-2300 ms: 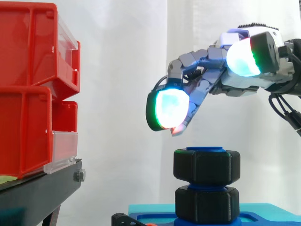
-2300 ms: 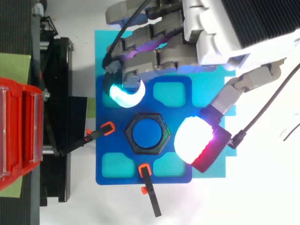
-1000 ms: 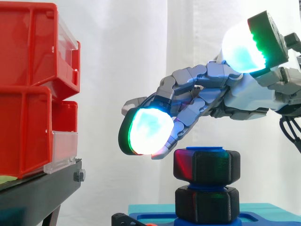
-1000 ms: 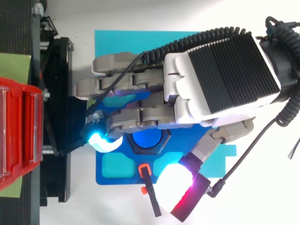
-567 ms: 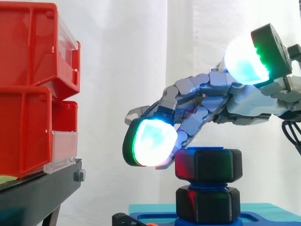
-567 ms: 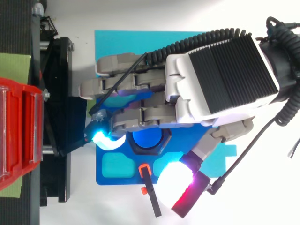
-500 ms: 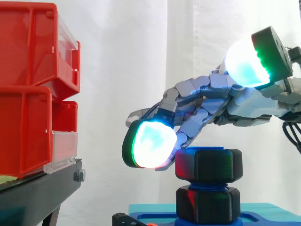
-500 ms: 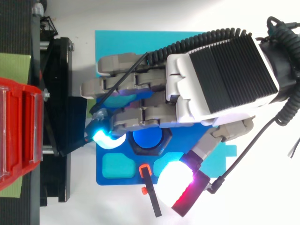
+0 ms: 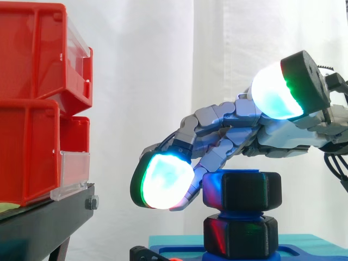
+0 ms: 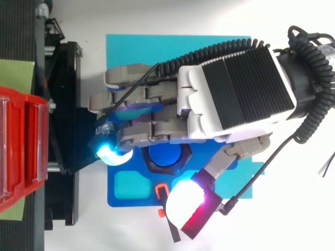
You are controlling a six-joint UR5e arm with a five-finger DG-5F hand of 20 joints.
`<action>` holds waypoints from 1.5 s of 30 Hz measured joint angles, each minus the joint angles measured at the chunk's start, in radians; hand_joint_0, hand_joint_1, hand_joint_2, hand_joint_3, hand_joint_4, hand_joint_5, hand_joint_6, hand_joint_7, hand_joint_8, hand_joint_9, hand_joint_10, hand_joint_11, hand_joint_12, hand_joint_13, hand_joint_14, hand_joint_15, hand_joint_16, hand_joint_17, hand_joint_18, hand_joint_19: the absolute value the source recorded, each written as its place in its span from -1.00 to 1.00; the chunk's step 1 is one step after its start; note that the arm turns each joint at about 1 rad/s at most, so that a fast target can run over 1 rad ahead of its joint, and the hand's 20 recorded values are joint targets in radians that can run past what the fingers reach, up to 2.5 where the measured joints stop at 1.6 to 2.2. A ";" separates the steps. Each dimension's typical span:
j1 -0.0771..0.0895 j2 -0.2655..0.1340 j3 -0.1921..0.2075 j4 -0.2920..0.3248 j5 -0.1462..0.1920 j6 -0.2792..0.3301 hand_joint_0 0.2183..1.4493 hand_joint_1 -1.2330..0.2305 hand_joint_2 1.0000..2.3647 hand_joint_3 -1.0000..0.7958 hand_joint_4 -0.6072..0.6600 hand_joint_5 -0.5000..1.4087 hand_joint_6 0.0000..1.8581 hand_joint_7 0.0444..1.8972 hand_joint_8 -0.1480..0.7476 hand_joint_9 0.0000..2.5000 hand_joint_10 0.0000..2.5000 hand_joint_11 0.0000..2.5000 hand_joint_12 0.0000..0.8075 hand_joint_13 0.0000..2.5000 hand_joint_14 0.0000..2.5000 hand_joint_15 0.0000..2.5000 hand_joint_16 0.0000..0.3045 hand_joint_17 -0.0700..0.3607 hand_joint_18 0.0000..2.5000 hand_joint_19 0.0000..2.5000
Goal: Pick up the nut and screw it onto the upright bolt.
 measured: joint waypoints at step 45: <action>-0.055 0.000 0.022 -0.004 -0.082 -0.017 -0.51 0.31 -1.00 -0.44 0.28 -0.52 -0.38 0.37 0.01 -0.33 -1.00 -1.00 -0.36 -0.62 -1.00 -1.00 -0.85 -0.44 -0.90 -1.00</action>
